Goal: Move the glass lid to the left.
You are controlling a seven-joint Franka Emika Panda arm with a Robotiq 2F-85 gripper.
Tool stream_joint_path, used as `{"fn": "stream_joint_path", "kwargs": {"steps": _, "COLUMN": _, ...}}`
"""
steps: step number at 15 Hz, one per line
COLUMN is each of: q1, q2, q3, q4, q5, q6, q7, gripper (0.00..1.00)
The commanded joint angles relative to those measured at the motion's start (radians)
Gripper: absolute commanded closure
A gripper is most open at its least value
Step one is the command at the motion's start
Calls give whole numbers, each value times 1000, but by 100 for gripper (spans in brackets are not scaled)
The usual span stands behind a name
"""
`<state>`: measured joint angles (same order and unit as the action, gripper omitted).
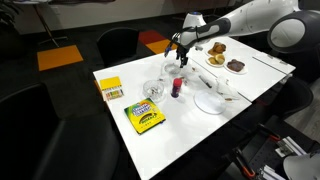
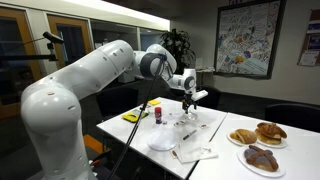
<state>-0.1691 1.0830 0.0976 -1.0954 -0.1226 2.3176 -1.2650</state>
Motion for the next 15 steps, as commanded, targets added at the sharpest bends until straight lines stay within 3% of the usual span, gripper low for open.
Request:
{"fn": "stream_joint_path", "kwargs": {"steps": 1, "q1": -14, "q2": 64, "q3": 29, "q4": 96, "q5": 33, "q6": 2, "q7": -68, "gripper": 0}}
{"fn": "stream_joint_path", "kwargs": {"steps": 7, "q1": -16, "q2": 118, "q3": 54, "q4": 178, "q5": 78, "q6": -30, "q7": -126, "gripper": 0}}
{"fn": "stream_joint_path", "kwargs": {"steps": 8, "q1": -13, "q2": 126, "q3": 50, "q4": 190, "q5": 83, "q6": -43, "q7": -123, "gripper": 20}}
{"fn": "stream_joint_path", "kwargs": {"steps": 15, "q1": -6, "q2": 174, "q3": 42, "q4": 262, "q5": 88, "q6": -105, "q7": -122, "gripper": 71}}
